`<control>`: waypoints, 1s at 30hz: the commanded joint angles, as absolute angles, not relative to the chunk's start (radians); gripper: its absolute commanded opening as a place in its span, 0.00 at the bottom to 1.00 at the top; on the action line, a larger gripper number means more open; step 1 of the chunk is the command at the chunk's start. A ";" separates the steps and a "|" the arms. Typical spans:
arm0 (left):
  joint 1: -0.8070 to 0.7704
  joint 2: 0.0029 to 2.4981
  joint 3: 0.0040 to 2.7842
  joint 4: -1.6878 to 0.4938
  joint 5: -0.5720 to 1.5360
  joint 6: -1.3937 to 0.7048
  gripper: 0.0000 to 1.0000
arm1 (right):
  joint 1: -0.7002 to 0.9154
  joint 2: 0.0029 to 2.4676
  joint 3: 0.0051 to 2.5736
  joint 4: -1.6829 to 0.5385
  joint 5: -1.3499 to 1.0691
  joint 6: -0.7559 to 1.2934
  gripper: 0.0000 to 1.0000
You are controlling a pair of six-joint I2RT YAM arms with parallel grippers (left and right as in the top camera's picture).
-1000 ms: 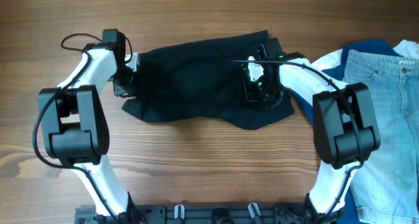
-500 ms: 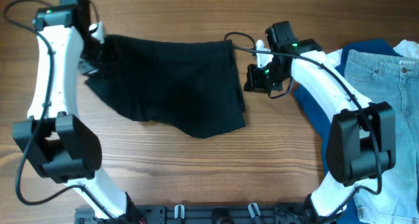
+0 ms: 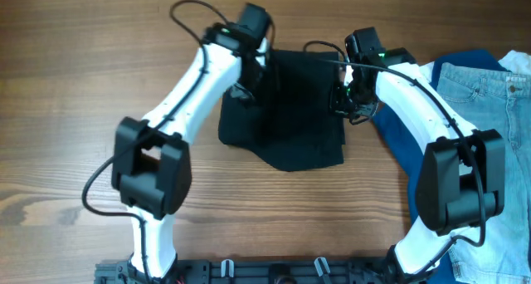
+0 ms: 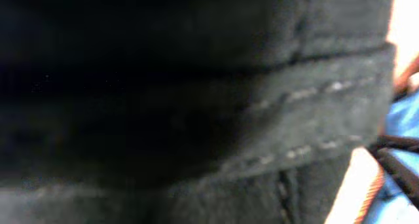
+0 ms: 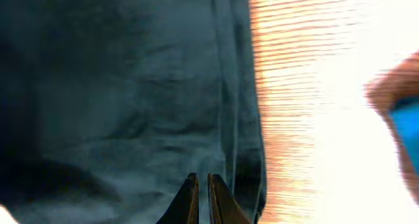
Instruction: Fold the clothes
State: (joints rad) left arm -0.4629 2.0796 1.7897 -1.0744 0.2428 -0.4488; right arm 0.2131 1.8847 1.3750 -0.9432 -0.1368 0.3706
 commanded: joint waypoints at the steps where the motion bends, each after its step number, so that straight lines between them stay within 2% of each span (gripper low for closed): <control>1: -0.421 2.060 1.787 -1.127 0.130 -0.478 0.04 | 0.215 1.879 1.337 -0.926 -0.074 0.400 0.06; 4: -0.350 2.038 1.788 -1.162 0.139 -0.453 0.04 | 0.215 1.904 1.272 -0.849 -0.092 0.394 0.05; 7: -0.268 1.985 1.789 -1.208 0.140 -0.396 0.04 | 0.216 1.953 1.238 -0.768 -0.216 0.351 0.05; 10: -0.174 1.883 1.789 -1.235 0.146 -0.347 0.04 | 0.216 2.017 1.235 -0.762 -0.270 0.363 0.05; 13: -0.156 1.799 1.790 -1.203 0.217 -0.349 0.04 | 0.218 2.075 1.235 -0.760 -0.283 0.360 0.04; 22: -0.404 1.884 1.787 -1.097 0.254 -0.496 0.04 | 0.216 2.095 1.235 -0.779 -0.301 0.359 0.05; 26: -0.540 1.974 1.787 -1.020 0.253 -0.525 0.08 | 0.216 2.095 1.235 -0.798 -0.309 0.358 0.06; 27: -0.565 1.998 1.787 -1.011 0.254 -0.533 0.26 | 0.216 2.095 1.235 -0.801 -0.309 0.358 0.12; 28: -0.586 2.012 1.787 -1.009 0.253 -0.532 0.50 | 0.215 2.094 1.238 -0.809 -0.313 0.358 0.25; 30: -0.592 2.016 1.788 -1.010 0.250 -0.532 0.60 | 0.212 2.081 1.259 -0.847 -0.312 0.339 0.41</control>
State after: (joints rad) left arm -0.5751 1.9984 1.7866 -1.0122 0.2352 -0.5114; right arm 0.2020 2.0087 1.2884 -0.7883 -0.3332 0.3573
